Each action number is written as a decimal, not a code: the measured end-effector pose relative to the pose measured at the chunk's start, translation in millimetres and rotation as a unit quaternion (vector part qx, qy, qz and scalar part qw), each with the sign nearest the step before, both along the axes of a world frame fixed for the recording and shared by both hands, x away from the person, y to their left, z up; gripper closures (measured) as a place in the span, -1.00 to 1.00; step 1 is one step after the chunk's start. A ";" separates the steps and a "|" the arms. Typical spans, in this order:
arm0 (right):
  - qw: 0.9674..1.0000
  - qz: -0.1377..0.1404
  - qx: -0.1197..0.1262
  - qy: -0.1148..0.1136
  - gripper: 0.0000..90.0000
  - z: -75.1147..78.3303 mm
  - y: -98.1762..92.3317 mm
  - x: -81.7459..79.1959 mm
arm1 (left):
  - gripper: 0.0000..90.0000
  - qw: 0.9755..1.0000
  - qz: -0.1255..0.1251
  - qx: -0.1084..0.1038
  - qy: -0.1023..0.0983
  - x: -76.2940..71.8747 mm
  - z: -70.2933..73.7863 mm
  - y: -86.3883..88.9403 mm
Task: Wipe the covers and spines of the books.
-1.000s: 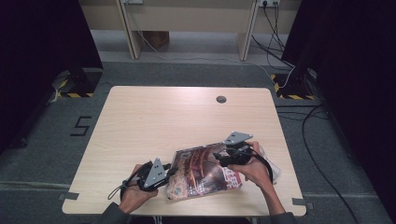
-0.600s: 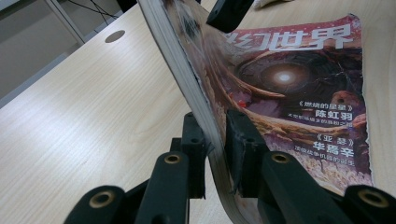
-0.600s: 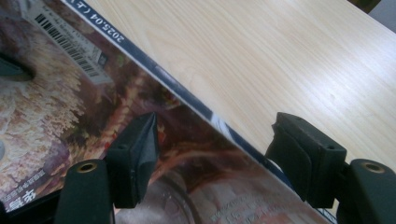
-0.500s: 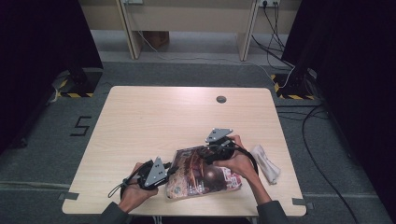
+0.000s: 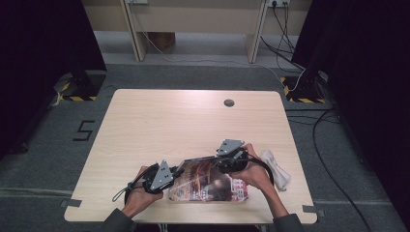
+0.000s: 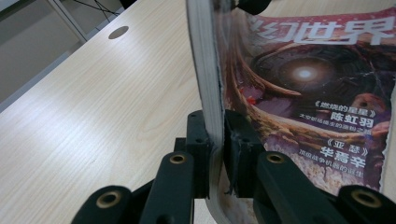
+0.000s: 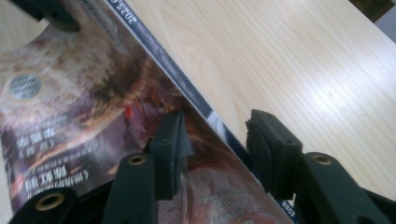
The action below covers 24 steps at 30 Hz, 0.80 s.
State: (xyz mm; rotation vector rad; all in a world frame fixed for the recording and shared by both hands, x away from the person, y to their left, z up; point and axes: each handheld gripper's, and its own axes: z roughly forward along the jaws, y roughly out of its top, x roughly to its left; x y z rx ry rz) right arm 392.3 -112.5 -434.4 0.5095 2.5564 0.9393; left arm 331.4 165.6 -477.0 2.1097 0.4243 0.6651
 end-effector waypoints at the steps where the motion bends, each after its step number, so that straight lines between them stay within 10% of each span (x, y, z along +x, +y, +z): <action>1: 1.000 0.002 0.000 0.002 0.30 -0.1 -1.7 -0.6 | 0.79 1.000 -0.006 -0.001 -0.005 0.3 0.0 0.4; 5: 1.000 0.010 0.008 0.011 0.26 -0.9 -2.8 2.5 | 0.80 0.999 -0.029 0.005 -0.028 0.2 1.3 0.7; 24: 0.995 0.091 -0.044 0.006 0.44 -3.3 20.5 13.0 | 0.74 1.000 -0.005 -0.011 0.002 8.3 -2.7 6.8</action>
